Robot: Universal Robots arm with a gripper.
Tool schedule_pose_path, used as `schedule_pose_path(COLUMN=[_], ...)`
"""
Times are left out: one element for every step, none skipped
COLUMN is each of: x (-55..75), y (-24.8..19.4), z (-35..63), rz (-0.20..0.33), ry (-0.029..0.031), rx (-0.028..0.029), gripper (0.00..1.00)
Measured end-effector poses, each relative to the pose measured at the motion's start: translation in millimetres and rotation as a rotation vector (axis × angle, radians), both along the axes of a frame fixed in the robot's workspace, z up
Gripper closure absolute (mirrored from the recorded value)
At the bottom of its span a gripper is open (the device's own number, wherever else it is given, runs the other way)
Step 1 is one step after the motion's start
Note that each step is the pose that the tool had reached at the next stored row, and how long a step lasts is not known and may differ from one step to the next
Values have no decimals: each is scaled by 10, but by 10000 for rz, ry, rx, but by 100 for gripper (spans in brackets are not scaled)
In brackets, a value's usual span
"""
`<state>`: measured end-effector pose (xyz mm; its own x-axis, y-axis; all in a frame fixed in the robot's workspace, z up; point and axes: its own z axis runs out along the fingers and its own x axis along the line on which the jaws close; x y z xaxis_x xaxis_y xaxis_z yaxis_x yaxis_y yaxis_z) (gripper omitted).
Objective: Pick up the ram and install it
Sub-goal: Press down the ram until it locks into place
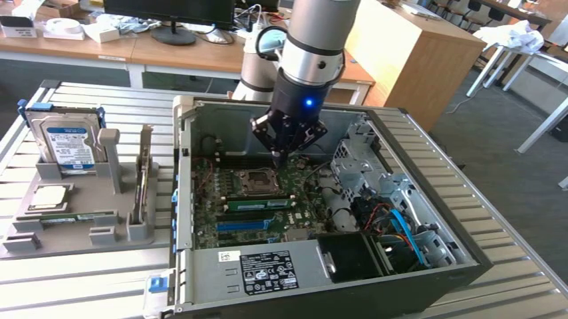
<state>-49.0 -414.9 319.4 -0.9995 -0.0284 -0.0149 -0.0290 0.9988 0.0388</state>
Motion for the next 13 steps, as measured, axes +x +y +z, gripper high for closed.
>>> schedule_pose_path(x=[-2, -5, -5, -5, -5, -5, -5, -6, -11, -19, -27, -32, -32], y=[0, 1, 1, 1, 1, 1, 1, 1, 1, 2, 2, 2, 2], z=[-1, -2, -2, -2, -2, -2, -2, -2, -2, -2, -2, -2, -2], rz=[-115, -184, -187, -187, -187, -188, -188, -188, -190, -191, -211, -244, -249], ry=[0, 0, 0, -1, -1, -1, -1, -1, -1, -1, -1, 0, 0], rx=[-1, 0, 0, 0, 0, 0, 0, 0, 0, 0, 0, 1, 1], gripper=[90, 90, 90, 90, 90, 90, 90, 90, 90, 90, 90, 90, 90])
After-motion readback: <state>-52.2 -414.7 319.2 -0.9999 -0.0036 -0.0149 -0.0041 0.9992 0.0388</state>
